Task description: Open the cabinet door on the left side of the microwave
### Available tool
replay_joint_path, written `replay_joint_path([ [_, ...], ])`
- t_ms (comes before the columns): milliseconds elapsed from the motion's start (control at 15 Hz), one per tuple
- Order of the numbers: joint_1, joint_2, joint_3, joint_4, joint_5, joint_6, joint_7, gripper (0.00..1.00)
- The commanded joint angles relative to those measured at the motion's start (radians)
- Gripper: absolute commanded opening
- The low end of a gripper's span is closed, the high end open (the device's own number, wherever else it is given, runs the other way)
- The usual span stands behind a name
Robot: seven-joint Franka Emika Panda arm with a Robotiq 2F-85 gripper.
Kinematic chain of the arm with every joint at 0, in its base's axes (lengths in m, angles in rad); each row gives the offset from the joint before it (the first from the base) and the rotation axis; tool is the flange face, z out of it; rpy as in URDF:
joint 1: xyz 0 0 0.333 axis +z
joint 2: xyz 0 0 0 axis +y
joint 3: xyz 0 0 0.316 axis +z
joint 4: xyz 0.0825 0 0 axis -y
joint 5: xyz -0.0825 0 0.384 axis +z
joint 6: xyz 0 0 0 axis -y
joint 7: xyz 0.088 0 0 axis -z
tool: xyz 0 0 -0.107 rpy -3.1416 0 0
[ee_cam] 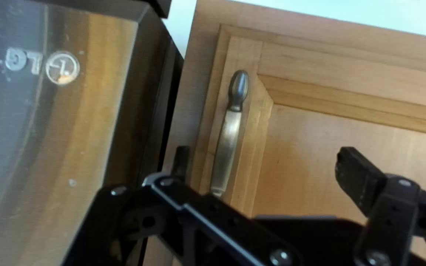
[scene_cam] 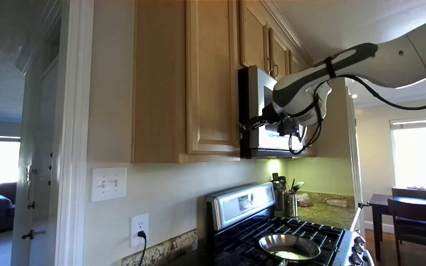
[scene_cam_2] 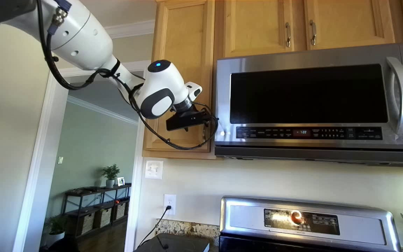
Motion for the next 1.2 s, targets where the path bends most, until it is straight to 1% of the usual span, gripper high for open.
replay_joint_path([
  [0, 0.056, 0.076, -0.046, 0.109, 0.093, -0.018, -0.043, 1.00],
  [200, 0.053, 0.124, -0.053, 0.164, 0.135, -0.036, -0.059, 1.00],
  [333, 0.038, 0.148, -0.054, 0.188, 0.149, -0.041, -0.069, 1.00],
  [667, 0.017, 0.173, -0.069, 0.198, 0.157, -0.074, -0.067, 1.00],
  [733, 0.017, 0.175, -0.070, 0.197, 0.158, -0.081, -0.064, 0.75],
  [800, 0.018, 0.176, -0.071, 0.195, 0.166, -0.091, -0.070, 0.74],
  [867, 0.016, 0.181, -0.073, 0.195, 0.166, -0.100, -0.066, 0.70],
  [1067, 0.016, 0.187, -0.080, 0.194, 0.173, -0.109, -0.074, 0.47],
  [1133, 0.016, 0.189, -0.082, 0.195, 0.173, -0.110, -0.075, 0.42],
])
